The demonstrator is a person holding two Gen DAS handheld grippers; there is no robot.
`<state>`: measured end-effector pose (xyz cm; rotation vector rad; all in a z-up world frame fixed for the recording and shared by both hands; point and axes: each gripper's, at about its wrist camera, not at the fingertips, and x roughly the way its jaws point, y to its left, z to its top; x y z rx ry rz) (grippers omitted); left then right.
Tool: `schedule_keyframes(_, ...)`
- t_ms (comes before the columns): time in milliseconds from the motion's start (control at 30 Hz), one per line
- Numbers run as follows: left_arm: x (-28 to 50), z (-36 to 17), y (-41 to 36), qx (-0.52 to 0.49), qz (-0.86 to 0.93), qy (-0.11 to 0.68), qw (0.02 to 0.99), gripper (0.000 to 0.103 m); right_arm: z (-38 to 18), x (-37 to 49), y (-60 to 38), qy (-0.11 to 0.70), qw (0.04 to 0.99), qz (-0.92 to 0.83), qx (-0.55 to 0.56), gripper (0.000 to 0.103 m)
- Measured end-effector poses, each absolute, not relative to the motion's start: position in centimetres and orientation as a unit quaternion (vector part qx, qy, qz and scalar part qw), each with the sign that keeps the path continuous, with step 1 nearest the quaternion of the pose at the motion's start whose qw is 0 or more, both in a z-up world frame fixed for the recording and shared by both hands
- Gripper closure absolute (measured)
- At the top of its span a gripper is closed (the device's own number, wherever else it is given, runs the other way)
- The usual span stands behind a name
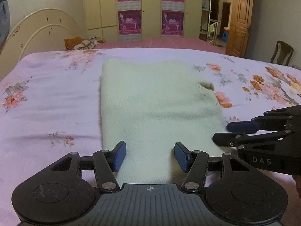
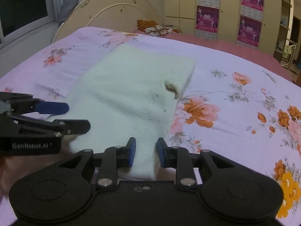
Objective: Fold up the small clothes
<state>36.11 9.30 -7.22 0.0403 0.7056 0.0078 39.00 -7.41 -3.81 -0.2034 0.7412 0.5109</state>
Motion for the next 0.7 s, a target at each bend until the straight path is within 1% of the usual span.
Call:
schedule_keyframes(33,36.1,-7.2,9.3,0.022,0.005,0.346,0.938,0.046,-3.9,39.1,-7.4,0.360,0.896,0.242,-0.098,0.069)
schedule_keyframes(67,36.0,-7.2,9.2,0.024,0.007,0.346,0.938,0.046,-3.9,39.1,-7.5,0.363,0.896,0.238,-0.091,0.069)
schedule_keyframes(100,35.8,-7.2,9.1,0.026,0.009,0.345,0.938,0.046,-4.0,39.1,-7.8,0.367,0.896,0.234,-0.082,0.066)
schedule_keyframes(133,35.6,-7.1,9.0,0.027,0.011,0.345,0.938,0.046,-4.0,39.2,-8.0,0.371,0.896,0.230,-0.077,0.061)
schedule_keyframes(200,34.8,-6.6,8.9,0.025,0.012,0.343,0.939,0.046,-3.9,39.4,-8.7,0.380,0.895,0.226,-0.062,0.058)
schedule_keyframes(300,33.2,-5.9,8.8,0.024,0.016,0.336,0.941,0.045,-3.0,38.3,-10.1,0.384,0.896,0.221,-0.034,0.058)
schedule_keyframes(333,32.7,-5.8,8.9,0.023,0.016,0.336,0.941,0.043,-2.7,37.7,-10.5,0.380,0.898,0.218,-0.032,0.058)
schedule_keyframes(367,32.1,-5.7,8.9,0.021,0.017,0.337,0.941,0.038,-2.4,37.0,-10.8,0.378,0.900,0.216,-0.031,0.058)
schedule_keyframes(433,30.5,-5.3,8.9,0.021,0.019,0.333,0.942,0.030,-1.8,35.7,-11.3,0.377,0.900,0.216,-0.025,0.058)
schedule_keyframes(500,28.7,-4.7,9.0,0.020,0.017,0.326,0.945,0.029,-1.1,34.2,-11.8,0.372,0.902,0.219,-0.018,0.056)
schedule_keyframes(600,25.7,-3.7,9.2,0.015,0.012,0.319,0.947,0.028,0.2,31.5,-12.3,0.362,0.905,0.222,-0.010,0.046)
schedule_keyframes(633,24.8,-3.2,9.2,0.014,0.011,0.316,0.949,0.027,0.6,30.5,-12.5,0.359,0.906,0.224,-0.005,0.041)
schedule_keyframes(667,23.6,-2.8,9.3,0.011,0.008,0.312,0.950,0.026,1.0,29.4,-12.7,0.354,0.908,0.225,0.000,0.038)
schedule_keyframes(700,22.8,-2.4,9.3,0.008,0.006,0.308,0.951,0.025,1.4,28.3,-12.9,0.348,0.911,0.222,0.003,0.031)
